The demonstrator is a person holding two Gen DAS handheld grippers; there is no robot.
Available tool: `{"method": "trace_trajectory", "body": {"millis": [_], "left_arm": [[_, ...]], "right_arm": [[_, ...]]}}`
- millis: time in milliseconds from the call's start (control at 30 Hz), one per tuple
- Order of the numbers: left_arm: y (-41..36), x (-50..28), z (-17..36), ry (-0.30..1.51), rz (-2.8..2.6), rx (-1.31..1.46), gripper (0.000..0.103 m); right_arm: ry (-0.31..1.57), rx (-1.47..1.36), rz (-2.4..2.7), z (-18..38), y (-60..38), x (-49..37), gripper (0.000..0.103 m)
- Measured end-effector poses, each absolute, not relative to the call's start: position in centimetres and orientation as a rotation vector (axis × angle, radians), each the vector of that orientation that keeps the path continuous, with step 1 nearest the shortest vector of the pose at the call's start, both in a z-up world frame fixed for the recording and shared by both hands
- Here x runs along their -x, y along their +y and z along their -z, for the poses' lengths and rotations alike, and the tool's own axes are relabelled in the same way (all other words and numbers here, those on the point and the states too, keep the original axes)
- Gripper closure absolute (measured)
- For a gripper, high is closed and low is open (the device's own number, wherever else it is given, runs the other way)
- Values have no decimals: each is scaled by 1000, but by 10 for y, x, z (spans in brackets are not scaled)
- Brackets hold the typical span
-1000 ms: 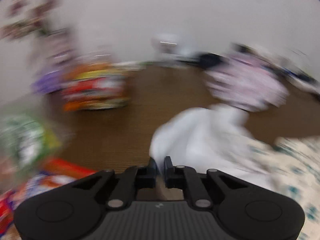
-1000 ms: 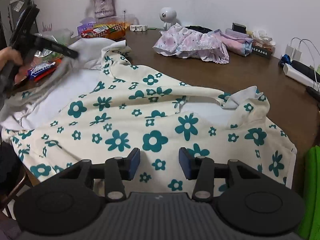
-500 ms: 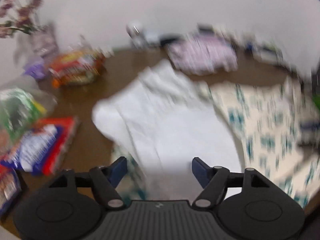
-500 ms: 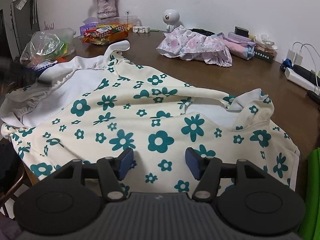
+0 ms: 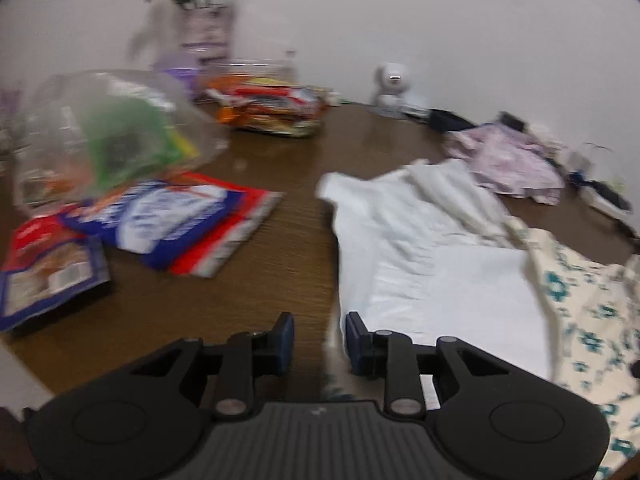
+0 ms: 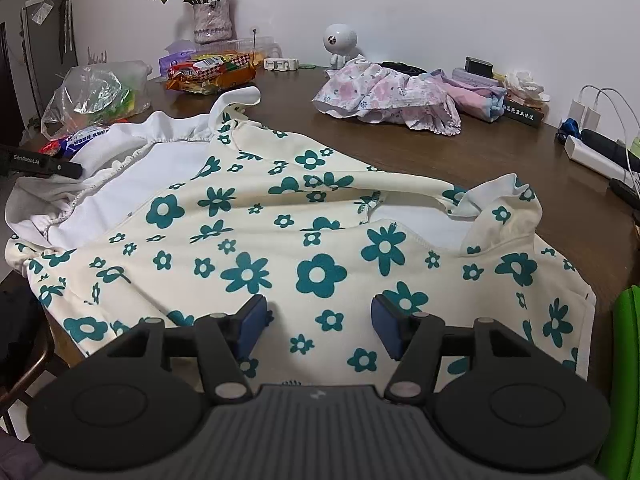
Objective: Fold clothes
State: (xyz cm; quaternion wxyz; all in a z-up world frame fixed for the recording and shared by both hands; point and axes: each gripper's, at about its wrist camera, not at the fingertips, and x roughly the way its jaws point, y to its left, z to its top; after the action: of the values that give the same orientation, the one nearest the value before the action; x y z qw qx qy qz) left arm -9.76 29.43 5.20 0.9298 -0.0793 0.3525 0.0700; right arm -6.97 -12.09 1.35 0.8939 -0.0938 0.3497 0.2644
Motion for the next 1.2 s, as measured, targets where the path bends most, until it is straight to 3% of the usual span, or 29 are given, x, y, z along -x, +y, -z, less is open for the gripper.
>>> {"method": "trace_trajectory", "body": {"millis": [267,300,367,400,433,733,833,1000,1100,1200], "left_arm": [[301,102,-64,677,-333,78,83],[299,105,-67,662,-334,85,81],[290,111,-75,635,-307,93,68],[280,111,-77,631,-252,88,55],[269,108,-77,641,-193,78,51],[240,93,-45,790,11,-39,58],[253,93,-48,805,-20,-12,48],[248,78,-84,742,1,-28,45],[237,45,-121,680,68,-31,31],[218,-15,-130,725,158,-79,30]], "right_arm": [[725,195,-543,-14,-121,70,44],[726,195,-541,-14,-121,70,44],[725,194,-537,-14,-120,71,44],[725,193,-535,-14,-120,71,44],[724,193,-533,-14,-119,71,43],[649,107,-447,-29,-145,76,46],[695,110,-421,-22,-155,69,46],[698,136,-409,-32,-162,63,45],[667,140,-412,-52,-160,42,35],[654,106,-411,-68,-150,5,35]]}}
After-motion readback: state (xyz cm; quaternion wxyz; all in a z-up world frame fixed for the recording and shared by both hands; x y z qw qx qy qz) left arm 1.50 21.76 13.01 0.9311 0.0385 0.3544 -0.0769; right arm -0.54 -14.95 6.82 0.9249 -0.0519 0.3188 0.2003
